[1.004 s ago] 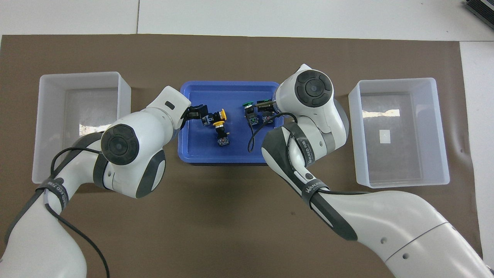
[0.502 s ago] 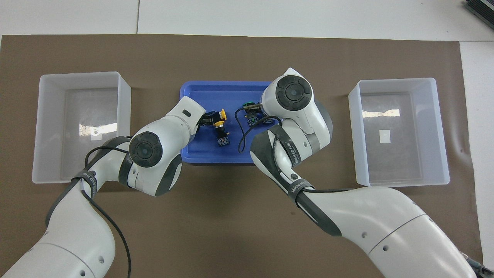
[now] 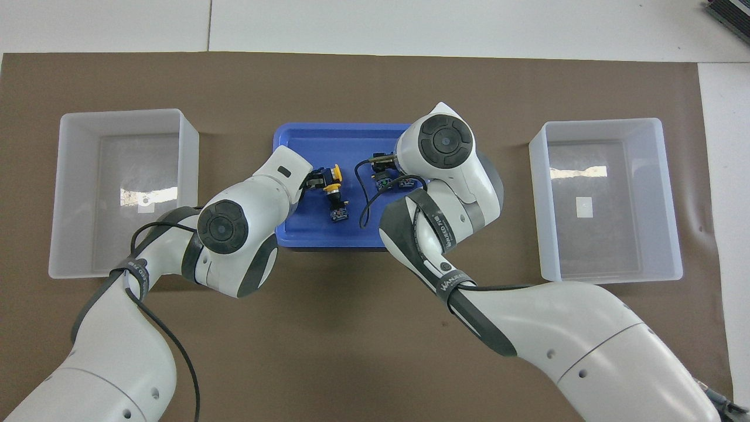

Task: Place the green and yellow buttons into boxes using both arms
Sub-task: 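Close the left gripper on yellow while the right gripper grasps green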

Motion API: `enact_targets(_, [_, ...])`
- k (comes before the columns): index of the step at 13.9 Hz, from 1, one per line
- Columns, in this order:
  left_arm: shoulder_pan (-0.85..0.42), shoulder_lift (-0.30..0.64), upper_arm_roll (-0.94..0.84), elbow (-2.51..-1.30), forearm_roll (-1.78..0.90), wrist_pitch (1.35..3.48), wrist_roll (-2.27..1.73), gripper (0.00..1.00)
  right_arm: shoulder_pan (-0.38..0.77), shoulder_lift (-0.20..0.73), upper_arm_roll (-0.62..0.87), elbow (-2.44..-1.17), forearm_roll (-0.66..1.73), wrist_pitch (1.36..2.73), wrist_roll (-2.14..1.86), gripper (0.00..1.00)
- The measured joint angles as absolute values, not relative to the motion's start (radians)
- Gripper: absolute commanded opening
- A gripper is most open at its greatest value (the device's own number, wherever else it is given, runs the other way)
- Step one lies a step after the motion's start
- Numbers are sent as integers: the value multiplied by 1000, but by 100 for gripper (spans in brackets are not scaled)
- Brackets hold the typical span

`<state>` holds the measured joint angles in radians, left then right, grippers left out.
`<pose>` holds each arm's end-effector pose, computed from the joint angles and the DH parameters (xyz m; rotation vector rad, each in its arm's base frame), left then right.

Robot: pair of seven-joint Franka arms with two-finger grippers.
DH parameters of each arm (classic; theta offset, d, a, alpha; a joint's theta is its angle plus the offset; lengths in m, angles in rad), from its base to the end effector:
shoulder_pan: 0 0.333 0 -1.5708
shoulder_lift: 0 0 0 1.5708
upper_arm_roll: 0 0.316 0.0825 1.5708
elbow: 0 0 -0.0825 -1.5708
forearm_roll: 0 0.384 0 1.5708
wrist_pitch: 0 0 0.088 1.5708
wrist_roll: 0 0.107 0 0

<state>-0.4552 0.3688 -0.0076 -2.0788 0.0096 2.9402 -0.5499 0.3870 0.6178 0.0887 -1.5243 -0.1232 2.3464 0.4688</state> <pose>0.5618 -0.2807 0.3029 2.8357 0.1126 0.6251 0.6511 0.3209 0.3190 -3.0714 -0.0958 -0.3178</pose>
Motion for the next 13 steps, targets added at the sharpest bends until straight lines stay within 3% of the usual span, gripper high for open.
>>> enact_targets(5, [-459, 366, -7, -2073, 10, 2945, -552, 15, 387, 624, 89, -1541, -140, 2346, 486, 59])
enact_targets(7, [-460, 364, -6, -2073, 10, 2944, -552, 1, 388, 624, 89, -1545, -141, 2347, 510, 50])
enact_targets(9, [-460, 364, -6, -2073, 10, 2944, -552, 0, 391, 624, 89, -1550, -143, 2347, 524, 37])
enact_targets(11, [-459, 366, -1, -2064, 10, 2943, -552, 0, 394, 623, 89, -1554, -145, 2347, 529, 8])
enact_targets(12, [-458, 371, 3, -2049, 10, 2936, -552, 0, 397, 622, 89, -1554, -146, 2347, 540, 0])
enact_targets(13, [-453, 375, 5, -2022, 10, 2911, -552, 0, 401, 622, 89, -1554, -147, 2347, 552, 0])
